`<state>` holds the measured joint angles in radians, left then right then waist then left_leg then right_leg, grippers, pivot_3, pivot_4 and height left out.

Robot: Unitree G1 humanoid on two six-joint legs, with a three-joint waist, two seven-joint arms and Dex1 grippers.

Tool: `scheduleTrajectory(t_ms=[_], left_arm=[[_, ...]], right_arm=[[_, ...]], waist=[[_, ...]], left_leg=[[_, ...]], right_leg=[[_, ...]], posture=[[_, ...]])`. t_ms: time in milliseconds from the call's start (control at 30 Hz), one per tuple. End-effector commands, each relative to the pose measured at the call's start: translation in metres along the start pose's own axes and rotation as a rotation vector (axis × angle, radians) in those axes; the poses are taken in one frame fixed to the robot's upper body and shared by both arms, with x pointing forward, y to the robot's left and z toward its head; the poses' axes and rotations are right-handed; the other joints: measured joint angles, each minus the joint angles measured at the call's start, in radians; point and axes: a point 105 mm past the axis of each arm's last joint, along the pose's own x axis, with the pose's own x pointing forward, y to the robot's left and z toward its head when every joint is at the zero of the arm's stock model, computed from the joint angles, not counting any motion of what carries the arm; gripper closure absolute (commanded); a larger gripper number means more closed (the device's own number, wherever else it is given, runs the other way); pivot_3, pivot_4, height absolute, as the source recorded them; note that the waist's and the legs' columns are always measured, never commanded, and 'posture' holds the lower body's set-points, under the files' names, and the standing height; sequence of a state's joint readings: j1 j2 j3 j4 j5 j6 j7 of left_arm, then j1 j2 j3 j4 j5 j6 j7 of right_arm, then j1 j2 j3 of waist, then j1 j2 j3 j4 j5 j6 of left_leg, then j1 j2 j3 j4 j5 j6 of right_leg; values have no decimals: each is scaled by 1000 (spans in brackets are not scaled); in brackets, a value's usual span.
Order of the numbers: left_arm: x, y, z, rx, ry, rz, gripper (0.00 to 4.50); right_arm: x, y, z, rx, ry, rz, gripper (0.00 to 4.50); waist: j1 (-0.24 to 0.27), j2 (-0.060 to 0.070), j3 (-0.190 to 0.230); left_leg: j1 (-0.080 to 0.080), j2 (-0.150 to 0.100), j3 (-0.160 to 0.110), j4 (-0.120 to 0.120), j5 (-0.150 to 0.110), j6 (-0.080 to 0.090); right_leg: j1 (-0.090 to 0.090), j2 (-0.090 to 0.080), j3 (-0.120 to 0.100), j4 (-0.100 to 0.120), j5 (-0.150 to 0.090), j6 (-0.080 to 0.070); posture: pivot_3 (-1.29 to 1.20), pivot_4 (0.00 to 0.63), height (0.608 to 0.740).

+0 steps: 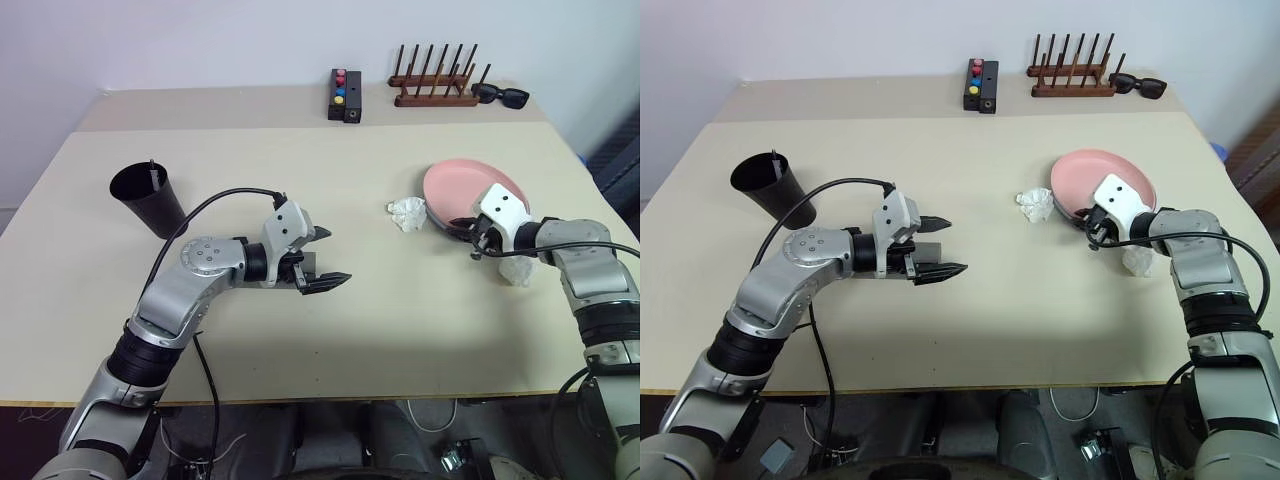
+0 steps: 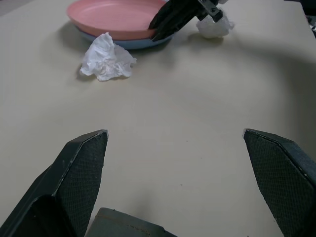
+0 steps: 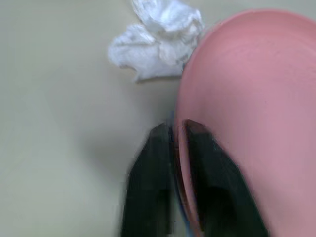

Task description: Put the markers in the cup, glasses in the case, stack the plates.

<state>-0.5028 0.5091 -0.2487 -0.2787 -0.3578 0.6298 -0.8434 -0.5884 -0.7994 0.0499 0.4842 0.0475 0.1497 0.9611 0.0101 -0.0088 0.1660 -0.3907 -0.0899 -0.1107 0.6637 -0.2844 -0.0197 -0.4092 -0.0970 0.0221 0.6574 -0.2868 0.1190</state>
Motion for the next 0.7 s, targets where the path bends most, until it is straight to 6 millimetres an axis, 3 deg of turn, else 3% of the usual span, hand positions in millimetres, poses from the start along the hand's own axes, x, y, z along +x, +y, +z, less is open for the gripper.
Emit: scheduleTrajectory(t_ms=[33, 133, 300, 500, 567, 700], left_arm=[[-4, 1, 10, 30, -28, 11, 0], [-5, 1, 10, 29, -29, 12, 0], [-5, 2, 9, 29, -28, 11, 0], [-3, 2, 7, 26, -26, 11, 0], [-3, 2, 7, 25, -27, 7, 0], [0, -2, 8, 26, -38, -18, 0]], right_arm=[[-13, -15, 15, -27, -35, -44, 2057], [-17, -18, 18, -25, -40, -57, 614], [-27, -24, 27, -6, -61, -84, 614], [-57, -32, 54, 88, -182, -124, 614], [-67, -31, 51, 112, -171, -121, 614], [-88, -26, 24, 156, -69, -121, 614]], waist=[[-1, 0, 0], [-1, 0, 0], [-1, 0, 0], [2, 0, 0], [4, 0, 0], [4, 0, 0]], left_leg=[[0, 0, 0, 0, 0, 0], [0, 0, 0, 0, 0, 0], [0, 0, 0, 0, 0, 0], [0, 0, 0, 0, 0, 0], [0, 0, 0, 0, 0, 0], [-1, 0, -1, 0, -1, 1]], right_leg=[[0, 0, 0, 0, 0, 0], [0, 0, 0, 0, 0, 0], [0, 0, 0, 0, 0, 0], [0, 0, 0, 0, 0, 0], [0, 0, 0, -1, 0, 0], [1, 0, 0, -3, 0, 0]], posture=[[0, 150, 740], [0, 150, 740], [0, 150, 740], [0, 150, 740], [0, 150, 740], [0, 150, 740]])
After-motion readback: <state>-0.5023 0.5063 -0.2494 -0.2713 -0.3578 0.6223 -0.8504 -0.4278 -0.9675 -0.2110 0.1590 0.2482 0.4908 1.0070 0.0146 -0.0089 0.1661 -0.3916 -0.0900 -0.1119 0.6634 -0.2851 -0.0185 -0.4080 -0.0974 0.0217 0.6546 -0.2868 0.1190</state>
